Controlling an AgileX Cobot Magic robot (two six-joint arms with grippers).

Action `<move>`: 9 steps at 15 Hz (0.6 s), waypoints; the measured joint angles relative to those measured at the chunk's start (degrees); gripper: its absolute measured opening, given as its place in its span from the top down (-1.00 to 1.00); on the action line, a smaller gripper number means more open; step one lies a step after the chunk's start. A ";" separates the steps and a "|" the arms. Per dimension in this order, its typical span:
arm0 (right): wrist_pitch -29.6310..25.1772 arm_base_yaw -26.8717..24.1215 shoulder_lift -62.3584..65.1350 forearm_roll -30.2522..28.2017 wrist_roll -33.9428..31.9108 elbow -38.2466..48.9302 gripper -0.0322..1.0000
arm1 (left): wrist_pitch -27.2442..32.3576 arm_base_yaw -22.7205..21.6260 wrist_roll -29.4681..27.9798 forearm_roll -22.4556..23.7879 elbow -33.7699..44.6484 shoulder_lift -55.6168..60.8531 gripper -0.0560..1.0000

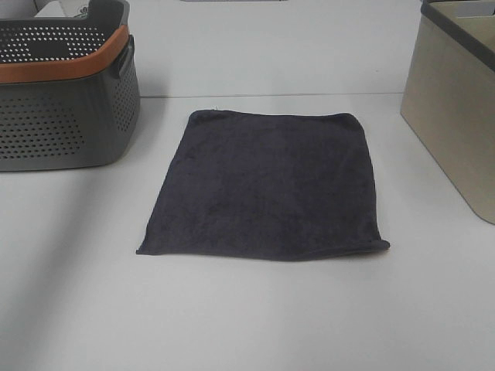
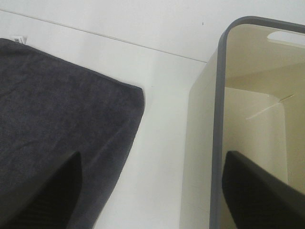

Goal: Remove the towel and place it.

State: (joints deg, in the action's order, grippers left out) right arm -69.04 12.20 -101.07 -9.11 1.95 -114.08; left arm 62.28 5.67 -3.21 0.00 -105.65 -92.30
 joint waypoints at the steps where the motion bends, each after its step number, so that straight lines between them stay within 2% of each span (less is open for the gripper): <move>1: -0.29 0.00 0.11 0.40 0.00 0.06 -0.59 | 2.46 -2.23 0.00 -0.69 -0.06 0.00 -0.48; 2: -0.29 0.00 0.46 1.09 0.00 0.92 -0.59 | 5.50 -4.81 0.34 -1.26 -0.06 0.00 -0.48; 4: -0.40 0.00 1.95 2.18 0.00 3.78 -0.58 | 6.93 -8.08 1.43 -1.83 0.00 0.40 -0.48; 5: -0.63 0.00 4.81 2.81 0.00 8.31 -0.56 | 6.93 -10.03 2.29 -2.23 2.86 2.92 -0.48; 9: -0.74 0.00 16.96 2.81 0.00 24.01 -0.55 | 7.10 -10.31 5.04 -3.15 17.99 17.48 -0.48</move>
State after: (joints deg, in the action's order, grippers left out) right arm -69.79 12.20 -84.11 -6.30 1.95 -90.07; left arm 69.39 -4.64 1.83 -3.15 -87.66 -74.83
